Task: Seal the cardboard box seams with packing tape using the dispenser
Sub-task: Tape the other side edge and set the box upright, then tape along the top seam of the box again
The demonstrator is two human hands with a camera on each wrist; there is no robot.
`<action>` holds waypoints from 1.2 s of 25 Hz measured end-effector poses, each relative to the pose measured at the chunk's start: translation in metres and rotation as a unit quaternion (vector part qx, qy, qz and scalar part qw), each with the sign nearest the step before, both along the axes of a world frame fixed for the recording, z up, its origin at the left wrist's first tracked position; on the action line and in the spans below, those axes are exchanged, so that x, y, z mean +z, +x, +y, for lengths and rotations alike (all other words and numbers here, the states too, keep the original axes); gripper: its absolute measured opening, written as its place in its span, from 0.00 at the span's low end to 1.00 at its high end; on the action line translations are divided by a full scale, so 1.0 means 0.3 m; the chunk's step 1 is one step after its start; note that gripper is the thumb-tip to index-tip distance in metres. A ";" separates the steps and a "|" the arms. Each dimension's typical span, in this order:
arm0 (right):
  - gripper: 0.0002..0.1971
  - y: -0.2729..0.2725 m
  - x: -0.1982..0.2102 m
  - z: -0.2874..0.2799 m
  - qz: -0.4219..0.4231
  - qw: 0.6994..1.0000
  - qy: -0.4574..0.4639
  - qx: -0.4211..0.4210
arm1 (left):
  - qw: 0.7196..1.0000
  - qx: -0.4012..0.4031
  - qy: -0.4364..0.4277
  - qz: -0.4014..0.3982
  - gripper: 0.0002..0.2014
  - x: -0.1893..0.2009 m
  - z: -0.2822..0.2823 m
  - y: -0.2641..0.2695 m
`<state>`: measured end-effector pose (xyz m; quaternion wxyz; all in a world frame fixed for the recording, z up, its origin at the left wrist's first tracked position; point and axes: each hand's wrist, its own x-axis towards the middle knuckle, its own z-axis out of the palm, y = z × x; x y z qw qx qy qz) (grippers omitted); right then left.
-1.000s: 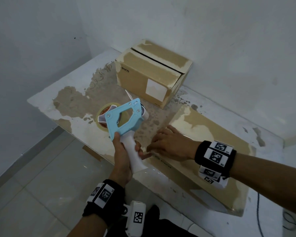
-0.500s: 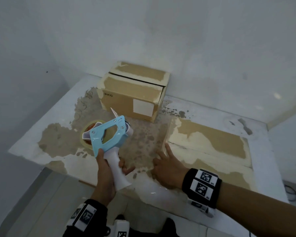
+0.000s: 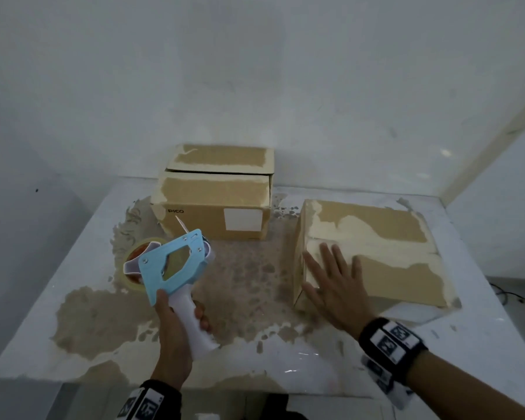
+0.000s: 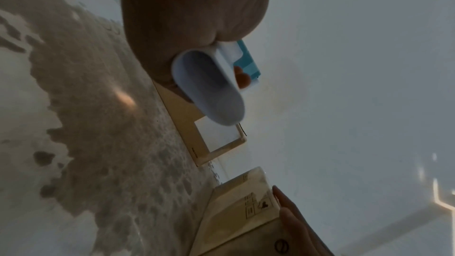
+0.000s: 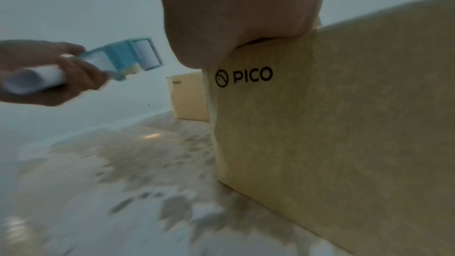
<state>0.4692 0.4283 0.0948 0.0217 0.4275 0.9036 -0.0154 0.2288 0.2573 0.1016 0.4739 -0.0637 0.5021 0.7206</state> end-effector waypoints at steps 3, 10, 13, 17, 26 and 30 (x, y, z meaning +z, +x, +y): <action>0.36 -0.109 -0.014 0.214 -0.012 1.000 0.015 -0.013 | 0.997 0.032 -0.060 0.048 0.28 -0.002 0.046 -0.084; 0.34 -0.259 0.023 0.441 0.097 0.995 0.014 -0.023 | 0.956 0.149 -0.108 0.228 0.27 0.029 0.257 -0.391; 0.31 -0.436 0.050 0.405 0.324 0.942 -0.081 -0.033 | 0.925 0.138 -0.153 0.320 0.33 0.053 0.354 -0.554; 0.37 -0.703 0.039 0.400 0.446 0.804 -0.335 -0.204 | 0.909 0.084 -0.178 0.368 0.33 0.100 0.484 -0.683; 0.27 -0.704 -0.033 0.215 0.479 0.794 -0.274 -0.257 | 0.905 -0.041 -0.174 0.385 0.30 0.069 0.341 -0.765; 0.29 -0.619 -0.034 -0.028 0.489 0.785 -0.286 -0.251 | 0.924 -0.070 -0.153 0.342 0.29 0.045 0.128 -0.778</action>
